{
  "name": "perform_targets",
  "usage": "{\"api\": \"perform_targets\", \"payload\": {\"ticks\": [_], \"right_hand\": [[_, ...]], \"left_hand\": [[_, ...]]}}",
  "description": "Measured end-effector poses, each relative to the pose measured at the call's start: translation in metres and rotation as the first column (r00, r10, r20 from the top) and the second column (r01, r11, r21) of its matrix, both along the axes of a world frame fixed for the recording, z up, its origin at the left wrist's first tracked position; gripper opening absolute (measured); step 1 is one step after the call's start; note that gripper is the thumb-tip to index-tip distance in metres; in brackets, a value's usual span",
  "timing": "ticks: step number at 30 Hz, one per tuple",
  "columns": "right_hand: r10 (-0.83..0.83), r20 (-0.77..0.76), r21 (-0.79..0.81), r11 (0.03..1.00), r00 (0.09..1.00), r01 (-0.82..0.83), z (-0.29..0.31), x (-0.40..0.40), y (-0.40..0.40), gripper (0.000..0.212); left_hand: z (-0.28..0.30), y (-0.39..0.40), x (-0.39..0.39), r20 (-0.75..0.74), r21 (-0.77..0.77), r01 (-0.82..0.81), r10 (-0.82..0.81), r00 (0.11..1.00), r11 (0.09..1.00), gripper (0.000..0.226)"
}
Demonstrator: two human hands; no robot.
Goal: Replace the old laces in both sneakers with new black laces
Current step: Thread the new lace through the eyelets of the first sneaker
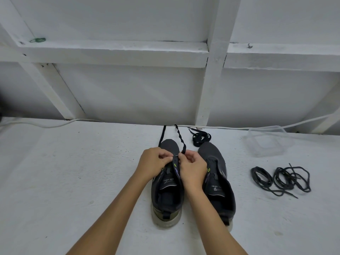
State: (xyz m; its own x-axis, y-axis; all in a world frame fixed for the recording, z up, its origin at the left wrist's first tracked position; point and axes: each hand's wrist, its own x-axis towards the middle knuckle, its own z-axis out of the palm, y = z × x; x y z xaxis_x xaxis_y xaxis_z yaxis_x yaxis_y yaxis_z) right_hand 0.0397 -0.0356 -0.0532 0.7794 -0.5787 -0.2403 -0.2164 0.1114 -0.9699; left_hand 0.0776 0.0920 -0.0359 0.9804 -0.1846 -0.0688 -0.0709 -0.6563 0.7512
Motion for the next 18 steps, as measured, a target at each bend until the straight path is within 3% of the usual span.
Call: {"api": "perform_targets", "payload": {"ticks": [9,13,18], "right_hand": [[0.094,-0.020,-0.231,0.968,0.995,-0.096,0.001,-0.002,0.001,0.005],[0.110,-0.059,-0.178,0.977,0.992,-0.119,0.002,-0.001,0.001,0.004],[0.129,-0.099,-0.099,0.985,0.987,-0.139,0.005,-0.006,0.000,0.014]], "left_hand": [[-0.008,-0.001,-0.001,0.026,-0.007,-0.027,0.028,0.999,1.000,0.010],[-0.010,-0.003,-0.002,0.058,0.031,-0.036,0.034,0.998,0.999,0.011],[-0.008,-0.012,-0.002,0.131,0.208,-0.001,-0.027,0.991,0.978,0.010]]}}
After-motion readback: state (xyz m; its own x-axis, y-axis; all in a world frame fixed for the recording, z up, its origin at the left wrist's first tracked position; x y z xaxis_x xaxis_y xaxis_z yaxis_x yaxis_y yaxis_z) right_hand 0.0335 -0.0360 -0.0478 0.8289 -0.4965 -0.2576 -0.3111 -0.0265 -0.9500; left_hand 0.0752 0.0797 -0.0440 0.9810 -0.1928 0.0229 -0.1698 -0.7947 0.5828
